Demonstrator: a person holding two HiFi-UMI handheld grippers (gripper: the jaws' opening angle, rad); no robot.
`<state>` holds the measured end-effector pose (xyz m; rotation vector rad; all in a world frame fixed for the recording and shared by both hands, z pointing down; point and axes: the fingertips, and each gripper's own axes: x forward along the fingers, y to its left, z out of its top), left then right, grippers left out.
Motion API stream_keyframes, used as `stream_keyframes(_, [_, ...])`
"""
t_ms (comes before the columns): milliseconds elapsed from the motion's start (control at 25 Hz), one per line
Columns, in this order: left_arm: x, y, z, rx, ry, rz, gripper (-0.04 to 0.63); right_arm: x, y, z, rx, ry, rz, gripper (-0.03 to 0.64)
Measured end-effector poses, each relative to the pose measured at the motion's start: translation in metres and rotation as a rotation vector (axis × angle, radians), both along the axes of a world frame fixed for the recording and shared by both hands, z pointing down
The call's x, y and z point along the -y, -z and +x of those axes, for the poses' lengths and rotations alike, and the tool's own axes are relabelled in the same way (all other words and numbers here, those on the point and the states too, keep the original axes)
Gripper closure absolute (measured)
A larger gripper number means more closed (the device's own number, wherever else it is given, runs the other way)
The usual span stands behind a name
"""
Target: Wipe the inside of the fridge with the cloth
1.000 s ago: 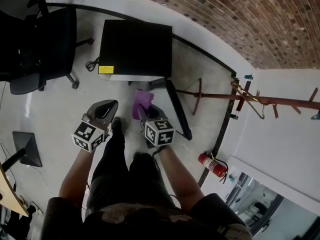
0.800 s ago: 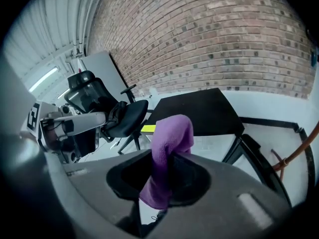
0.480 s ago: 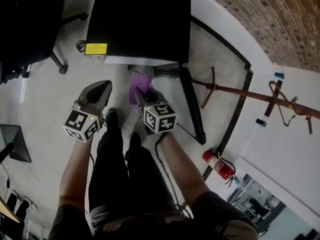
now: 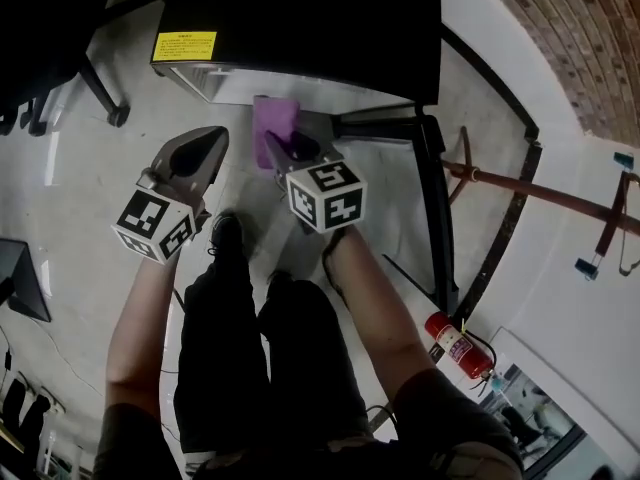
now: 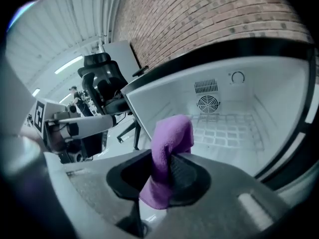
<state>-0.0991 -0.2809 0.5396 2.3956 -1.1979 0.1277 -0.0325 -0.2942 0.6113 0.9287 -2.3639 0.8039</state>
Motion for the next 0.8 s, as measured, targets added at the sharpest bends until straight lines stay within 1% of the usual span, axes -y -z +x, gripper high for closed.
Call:
stream_keyframes(80, [0.005, -0.018, 0.0, 0.006, 0.001, 0.01, 0.578, 0.011, -0.009, -0.008, 0.045, -0.002, 0.001, 0.541])
stream_keyframes(200, [0.009, -0.039, -0.002, 0.008, -0.005, 0.037, 0.578, 0.029, -0.012, -0.024, 0.156, -0.041, -0.002, 0.541])
stream_keyframes(280, [0.016, -0.049, -0.008, -0.012, 0.005, 0.06, 0.578, 0.042, -0.009, -0.042, 0.214, -0.043, 0.029, 0.541])
stream_keyframes(360, [0.022, -0.061, -0.016, -0.024, 0.019, 0.074, 0.578, 0.054, -0.008, -0.06, 0.242, -0.023, 0.074, 0.541])
stream_keyframes(480, [0.03, -0.077, -0.026, 0.033, 0.026, 0.107, 0.578, 0.071, -0.01, -0.078, 0.295, 0.01, 0.121, 0.541])
stream_keyframes(600, [0.034, -0.076, -0.035, 0.061, 0.036, 0.167, 0.578, 0.091, -0.004, -0.087, 0.385, 0.024, 0.182, 0.541])
stream_keyframes(720, [0.033, -0.076, -0.052, 0.088, 0.085, 0.197, 0.578, 0.109, 0.004, -0.09, 0.511, -0.006, 0.218, 0.541])
stream_keyframes(800, [0.033, -0.079, -0.069, 0.082, 0.139, 0.202, 0.578, 0.119, 0.009, -0.094, 0.588, -0.037, 0.225, 0.541])
